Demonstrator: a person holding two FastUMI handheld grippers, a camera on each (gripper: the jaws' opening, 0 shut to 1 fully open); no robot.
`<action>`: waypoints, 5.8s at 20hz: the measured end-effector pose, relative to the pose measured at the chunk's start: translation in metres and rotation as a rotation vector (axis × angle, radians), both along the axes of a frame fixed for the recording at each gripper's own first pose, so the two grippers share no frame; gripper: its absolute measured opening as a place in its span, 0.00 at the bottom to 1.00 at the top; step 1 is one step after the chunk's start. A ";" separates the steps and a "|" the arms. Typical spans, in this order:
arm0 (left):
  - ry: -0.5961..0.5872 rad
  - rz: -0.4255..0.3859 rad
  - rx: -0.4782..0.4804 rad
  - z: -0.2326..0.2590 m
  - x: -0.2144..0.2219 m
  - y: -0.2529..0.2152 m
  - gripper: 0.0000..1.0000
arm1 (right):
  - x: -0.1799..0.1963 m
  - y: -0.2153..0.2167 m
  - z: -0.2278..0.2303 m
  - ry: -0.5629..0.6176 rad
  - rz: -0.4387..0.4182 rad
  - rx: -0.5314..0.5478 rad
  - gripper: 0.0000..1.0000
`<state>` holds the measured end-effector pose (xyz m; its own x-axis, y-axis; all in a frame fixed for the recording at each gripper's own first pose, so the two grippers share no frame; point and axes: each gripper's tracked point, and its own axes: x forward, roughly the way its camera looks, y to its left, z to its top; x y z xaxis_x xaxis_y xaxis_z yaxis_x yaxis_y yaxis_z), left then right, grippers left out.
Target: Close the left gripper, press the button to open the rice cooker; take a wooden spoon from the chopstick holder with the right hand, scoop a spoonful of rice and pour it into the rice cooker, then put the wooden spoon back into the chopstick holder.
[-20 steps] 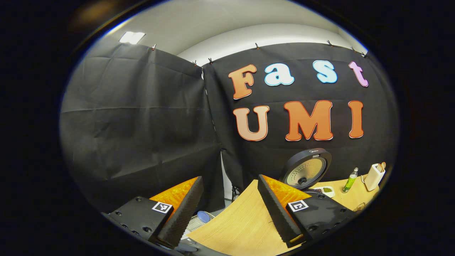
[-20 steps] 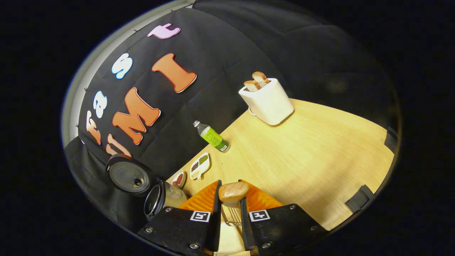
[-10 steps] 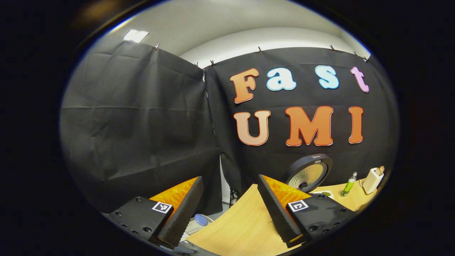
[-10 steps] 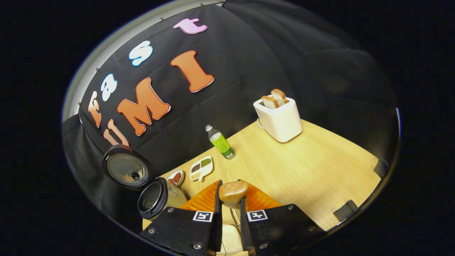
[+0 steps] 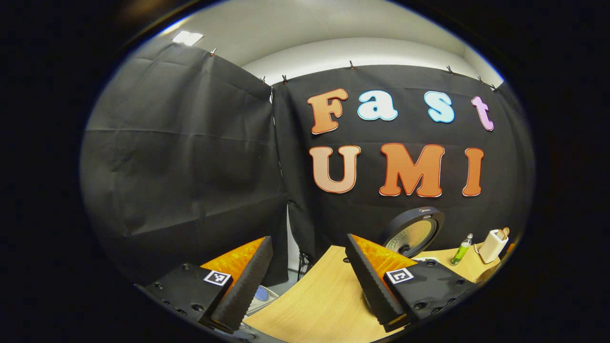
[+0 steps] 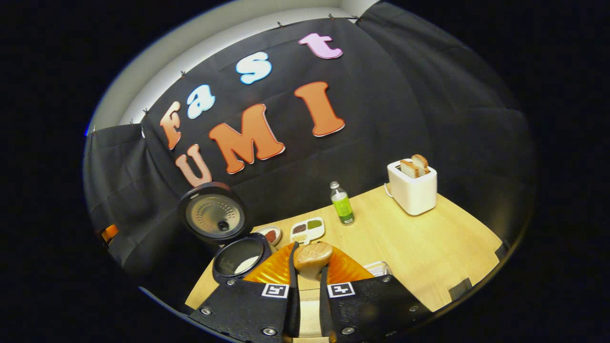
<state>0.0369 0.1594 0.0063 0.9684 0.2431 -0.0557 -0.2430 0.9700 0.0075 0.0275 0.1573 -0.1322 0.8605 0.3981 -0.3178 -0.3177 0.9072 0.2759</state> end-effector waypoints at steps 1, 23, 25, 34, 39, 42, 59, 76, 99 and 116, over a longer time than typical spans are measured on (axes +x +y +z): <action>0.000 -0.008 -0.002 0.000 0.003 0.003 0.97 | -0.006 0.009 -0.007 -0.002 0.019 -0.017 0.15; 0.036 -0.084 0.037 -0.023 0.020 0.053 0.97 | -0.067 0.084 -0.155 0.156 0.056 -0.201 0.16; 0.040 -0.087 0.034 -0.023 0.020 0.052 0.97 | -0.070 0.094 -0.156 0.186 0.058 -0.113 0.16; 0.050 -0.112 0.026 -0.028 0.033 0.044 1.00 | -0.052 0.063 -0.164 0.338 -0.097 0.321 0.15; 0.030 -0.125 0.032 -0.022 0.037 0.037 0.97 | -0.052 0.047 -0.165 0.399 -0.145 0.471 0.16; 0.020 -0.132 0.047 -0.020 0.036 0.031 0.97 | -0.050 0.038 -0.153 0.402 -0.171 0.560 0.15; -0.015 -0.145 0.030 -0.007 0.029 0.017 0.97 | -0.032 -0.001 -0.058 0.368 -0.272 0.949 0.15; 0.004 -0.087 -0.027 -0.021 -0.009 0.044 0.98 | 0.018 0.059 0.041 0.325 -0.163 0.990 0.15; -0.007 0.069 -0.010 -0.026 -0.064 0.128 0.97 | 0.075 0.191 0.062 0.204 0.013 0.687 0.15; -0.024 0.008 0.003 -0.023 -0.054 0.117 0.97 | 0.084 0.191 0.070 0.102 0.002 0.564 0.15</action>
<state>-0.0168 0.2761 -0.0171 0.9675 0.2508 -0.0318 -0.2508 0.9680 0.0047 0.1118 0.3482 -0.0622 0.8357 0.5317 -0.1373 -0.2653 0.6098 0.7468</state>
